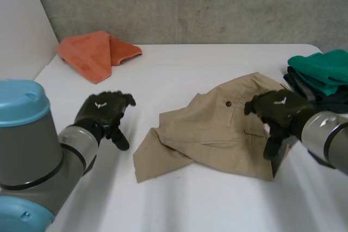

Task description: Fold the laundry.

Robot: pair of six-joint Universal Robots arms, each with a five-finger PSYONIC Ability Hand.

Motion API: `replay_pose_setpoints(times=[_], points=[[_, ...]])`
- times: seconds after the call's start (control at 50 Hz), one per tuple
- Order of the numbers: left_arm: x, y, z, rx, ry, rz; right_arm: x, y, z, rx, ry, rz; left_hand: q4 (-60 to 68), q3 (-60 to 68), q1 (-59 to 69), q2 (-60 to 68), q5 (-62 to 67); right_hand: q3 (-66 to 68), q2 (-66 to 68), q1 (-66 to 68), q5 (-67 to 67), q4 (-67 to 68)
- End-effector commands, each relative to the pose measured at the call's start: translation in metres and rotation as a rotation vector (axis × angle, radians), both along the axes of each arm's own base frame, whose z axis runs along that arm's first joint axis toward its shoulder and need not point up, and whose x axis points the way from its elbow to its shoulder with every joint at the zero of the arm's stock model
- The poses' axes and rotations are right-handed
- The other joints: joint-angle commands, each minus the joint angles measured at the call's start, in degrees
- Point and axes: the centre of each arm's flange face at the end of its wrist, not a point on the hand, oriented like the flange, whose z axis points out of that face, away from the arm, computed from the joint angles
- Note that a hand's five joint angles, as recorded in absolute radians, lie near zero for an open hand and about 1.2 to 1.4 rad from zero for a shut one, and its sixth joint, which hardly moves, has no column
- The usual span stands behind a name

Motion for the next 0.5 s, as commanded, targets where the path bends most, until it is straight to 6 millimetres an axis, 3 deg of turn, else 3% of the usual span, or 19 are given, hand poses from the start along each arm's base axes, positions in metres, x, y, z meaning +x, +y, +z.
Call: replay_pose_setpoints(times=[0.02,0.28,0.32,0.42,0.5], points=[[-0.007,-0.004,-0.042,0.160,0.005,0.016,0.009,-0.012,-0.049,0.002,-0.018,0.024,9.15,9.46,8.37,9.07,8.83,6.57,7.70,9.47,6.75,6.73],[-0.023,-0.015,-0.050,0.175,0.040,0.011,0.016,-0.044,-0.087,-0.034,-0.043,-0.027,17.21,17.53,16.43,17.14,16.89,14.13,15.26,17.04,14.31,14.29],[-0.026,-0.014,-0.051,0.177,0.037,0.001,0.016,-0.046,-0.090,-0.033,-0.041,-0.029,22.92,23.24,22.14,22.85,22.60,16.31,17.44,19.22,16.49,16.47],[-0.033,-0.013,-0.057,0.185,0.023,-0.020,0.017,-0.049,-0.097,-0.021,-0.033,-0.027,52.99,53.30,52.21,52.91,52.67,30.94,32.07,33.85,31.12,31.10],[-0.036,-0.012,-0.059,0.185,0.018,-0.031,0.018,-0.051,-0.098,-0.019,-0.026,-0.025,59.77,60.08,58.98,59.69,59.44,45.72,46.85,48.63,45.90,45.88]])
